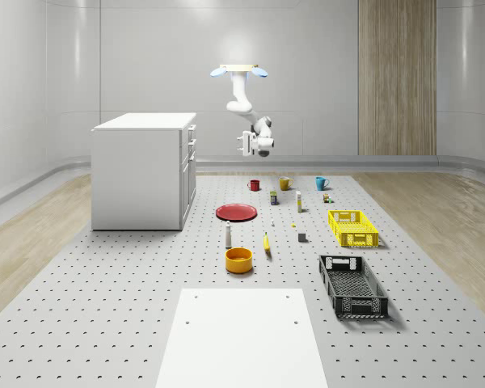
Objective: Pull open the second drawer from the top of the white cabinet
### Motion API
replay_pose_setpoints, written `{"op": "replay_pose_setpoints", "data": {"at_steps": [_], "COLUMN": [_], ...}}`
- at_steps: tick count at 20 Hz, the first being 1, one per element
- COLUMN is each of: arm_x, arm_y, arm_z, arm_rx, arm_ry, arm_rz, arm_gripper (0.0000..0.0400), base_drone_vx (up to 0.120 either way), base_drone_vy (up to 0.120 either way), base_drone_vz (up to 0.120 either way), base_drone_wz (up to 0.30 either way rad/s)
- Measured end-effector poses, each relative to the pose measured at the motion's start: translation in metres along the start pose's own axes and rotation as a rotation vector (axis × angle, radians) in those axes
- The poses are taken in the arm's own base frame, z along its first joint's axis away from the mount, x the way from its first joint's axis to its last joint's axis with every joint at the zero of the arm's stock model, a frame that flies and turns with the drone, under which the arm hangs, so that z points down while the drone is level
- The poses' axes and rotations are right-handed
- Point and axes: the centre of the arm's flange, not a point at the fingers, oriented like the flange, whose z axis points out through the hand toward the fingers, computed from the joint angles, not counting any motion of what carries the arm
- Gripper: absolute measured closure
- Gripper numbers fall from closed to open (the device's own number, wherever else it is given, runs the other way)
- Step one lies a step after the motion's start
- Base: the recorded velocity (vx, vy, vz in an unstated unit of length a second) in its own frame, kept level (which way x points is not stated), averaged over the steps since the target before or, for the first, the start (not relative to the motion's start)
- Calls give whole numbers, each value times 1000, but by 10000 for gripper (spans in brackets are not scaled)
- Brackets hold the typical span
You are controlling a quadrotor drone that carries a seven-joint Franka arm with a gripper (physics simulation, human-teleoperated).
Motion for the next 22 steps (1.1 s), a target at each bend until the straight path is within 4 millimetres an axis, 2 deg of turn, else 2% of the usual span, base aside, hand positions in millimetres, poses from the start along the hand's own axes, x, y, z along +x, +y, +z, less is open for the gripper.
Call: {"op": "replay_pose_setpoints", "data": {"at_steps": [8,22], "arm_x": [0,-1], "arm_y": [0,0], "arm_z": [33,109], "arm_rx": [0,0], "arm_ry": [0,-1], "arm_rz": [0,0], "arm_gripper": [100,100], "base_drone_vx": [0,0], "base_drone_vy": [0,0], "base_drone_vz": [0,0], "base_drone_wz": [0,0]}}
